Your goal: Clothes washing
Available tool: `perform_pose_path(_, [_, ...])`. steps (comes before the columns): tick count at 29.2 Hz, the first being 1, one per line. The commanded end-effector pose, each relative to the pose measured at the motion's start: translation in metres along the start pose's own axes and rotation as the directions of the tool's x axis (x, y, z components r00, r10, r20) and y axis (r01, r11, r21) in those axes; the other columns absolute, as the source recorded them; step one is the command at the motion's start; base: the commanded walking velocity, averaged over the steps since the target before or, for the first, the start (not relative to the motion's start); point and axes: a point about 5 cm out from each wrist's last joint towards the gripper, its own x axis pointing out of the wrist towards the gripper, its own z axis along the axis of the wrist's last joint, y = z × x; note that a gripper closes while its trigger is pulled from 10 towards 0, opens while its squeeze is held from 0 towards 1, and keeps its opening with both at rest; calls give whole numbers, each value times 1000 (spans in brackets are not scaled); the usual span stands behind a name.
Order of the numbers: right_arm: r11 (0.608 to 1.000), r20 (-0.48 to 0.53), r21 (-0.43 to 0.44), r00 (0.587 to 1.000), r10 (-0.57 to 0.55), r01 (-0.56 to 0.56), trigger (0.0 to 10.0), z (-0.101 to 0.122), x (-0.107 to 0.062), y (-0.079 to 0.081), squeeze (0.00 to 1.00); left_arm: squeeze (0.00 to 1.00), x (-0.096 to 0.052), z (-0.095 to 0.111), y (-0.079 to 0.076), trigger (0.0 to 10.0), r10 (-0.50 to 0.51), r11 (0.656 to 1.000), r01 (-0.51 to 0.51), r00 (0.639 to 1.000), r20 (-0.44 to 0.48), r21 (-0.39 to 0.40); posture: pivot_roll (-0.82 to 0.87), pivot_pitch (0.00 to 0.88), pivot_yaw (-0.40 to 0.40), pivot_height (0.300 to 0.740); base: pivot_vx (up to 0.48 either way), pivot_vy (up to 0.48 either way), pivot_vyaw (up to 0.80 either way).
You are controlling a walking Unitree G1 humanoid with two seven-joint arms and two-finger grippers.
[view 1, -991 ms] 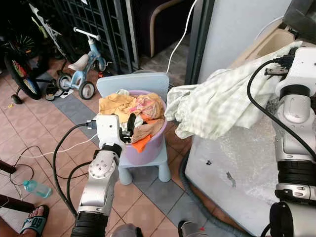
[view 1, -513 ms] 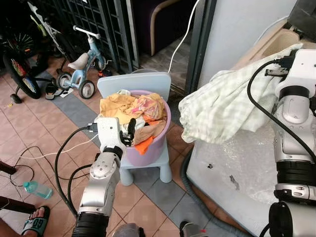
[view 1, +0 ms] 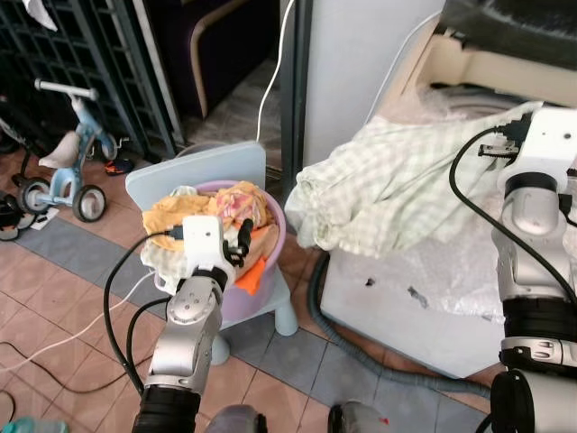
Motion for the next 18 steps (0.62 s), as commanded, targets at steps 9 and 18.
perform_pose_path(9, [1000, 21, 16, 1000, 4, -5, 10000, 5, 0, 3, 0, 0, -2, 5, 0, 10000, -49, 999, 48, 998, 42, 10, -40, 58, 61, 740, 0, 0, -800])
perform_pose_path(18, [1000, 86, -1, 996, -3, 4, 10000, 15, 0, 0, 0, 0, -5, 6, -5, 10000, -94, 996, 94, 994, 55, -1, -44, 58, 65, 740, 0, 0, -800])
